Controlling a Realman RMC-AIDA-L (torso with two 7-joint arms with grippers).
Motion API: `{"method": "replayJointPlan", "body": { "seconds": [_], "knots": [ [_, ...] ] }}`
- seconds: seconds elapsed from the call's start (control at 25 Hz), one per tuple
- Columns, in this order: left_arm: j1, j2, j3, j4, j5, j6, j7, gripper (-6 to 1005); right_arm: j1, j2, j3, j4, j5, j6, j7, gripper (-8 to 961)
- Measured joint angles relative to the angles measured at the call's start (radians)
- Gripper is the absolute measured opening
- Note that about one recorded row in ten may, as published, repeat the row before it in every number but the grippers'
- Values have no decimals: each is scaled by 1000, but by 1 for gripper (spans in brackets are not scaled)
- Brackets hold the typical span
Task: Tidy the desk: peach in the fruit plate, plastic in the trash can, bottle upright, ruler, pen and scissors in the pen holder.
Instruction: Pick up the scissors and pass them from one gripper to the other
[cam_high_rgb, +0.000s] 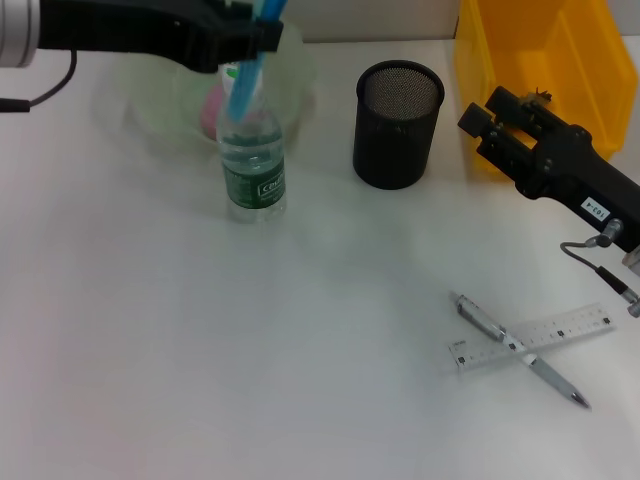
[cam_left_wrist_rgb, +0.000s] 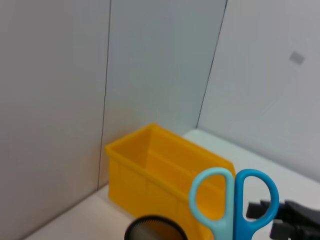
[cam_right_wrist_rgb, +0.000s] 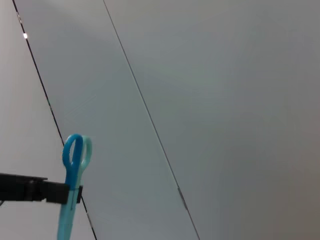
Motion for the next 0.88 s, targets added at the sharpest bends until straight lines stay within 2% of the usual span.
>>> {"method": "replayJointPlan", "body": {
  "seconds": [0.12,0.36,0.44,0.48,0.64,0.88],
  "knots": [
    [8,0,-33,-61,-60,-34,49,257,0,0,0,0,-2,0,0,551],
    [9,2,-132,-297,-283,-41,226,256,0,0,0,0,-2,0,0,550],
    [9,3,-142,-330,-316,-38,258,256,1,0,0,0,-2,0,0,550],
    [10,5,-168,-432,-409,-18,357,256,1,0,0,0,-2,0,0,550],
    [-2,8,-207,-561,-481,51,495,256,4,0,0,-3,-2,1,0,550],
    [-36,6,-235,-751,-506,174,703,256,17,-3,-5,-13,-15,-11,7,549]
  ]
}}
